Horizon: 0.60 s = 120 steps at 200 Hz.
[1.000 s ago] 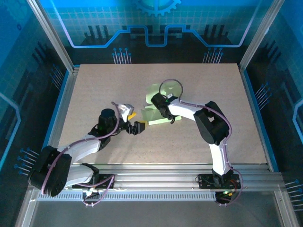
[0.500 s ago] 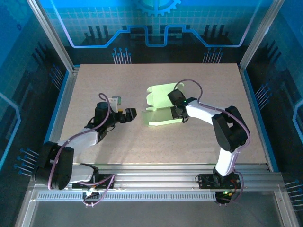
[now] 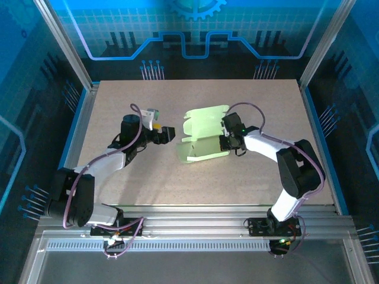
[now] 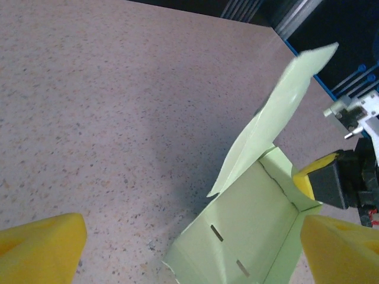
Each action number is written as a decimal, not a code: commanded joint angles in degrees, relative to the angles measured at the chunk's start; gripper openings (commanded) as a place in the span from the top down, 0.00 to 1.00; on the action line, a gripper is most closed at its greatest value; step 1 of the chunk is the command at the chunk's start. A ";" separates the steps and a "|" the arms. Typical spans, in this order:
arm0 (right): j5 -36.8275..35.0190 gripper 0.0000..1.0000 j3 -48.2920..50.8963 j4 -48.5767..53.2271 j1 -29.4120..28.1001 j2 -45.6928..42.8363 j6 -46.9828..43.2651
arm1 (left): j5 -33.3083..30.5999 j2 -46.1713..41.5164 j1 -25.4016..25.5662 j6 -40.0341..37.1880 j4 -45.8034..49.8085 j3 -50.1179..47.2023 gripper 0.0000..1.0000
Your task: Fold the paper box
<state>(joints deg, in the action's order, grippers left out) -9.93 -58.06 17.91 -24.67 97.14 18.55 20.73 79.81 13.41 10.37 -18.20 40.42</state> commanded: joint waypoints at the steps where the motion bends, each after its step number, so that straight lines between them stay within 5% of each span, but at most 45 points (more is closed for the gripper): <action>1: 2.45 1.00 0.75 -2.05 0.79 -1.83 -1.70 | 0.29 0.58 4.48 -11.36 5.78 4.29 0.06; 53: -1.06 1.00 0.18 -0.50 -0.11 0.49 -1.78 | 0.41 3.41 5.56 -11.65 6.18 5.68 0.07; 120: 2.31 1.00 0.29 -0.26 -0.12 -1.02 -1.37 | 7.12 13.66 5.39 -11.69 6.42 9.19 0.34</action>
<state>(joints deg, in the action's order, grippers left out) -9.52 -57.93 17.47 -24.45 96.84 17.30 23.81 90.19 18.92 -0.54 -12.82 46.54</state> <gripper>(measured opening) 0.059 0.695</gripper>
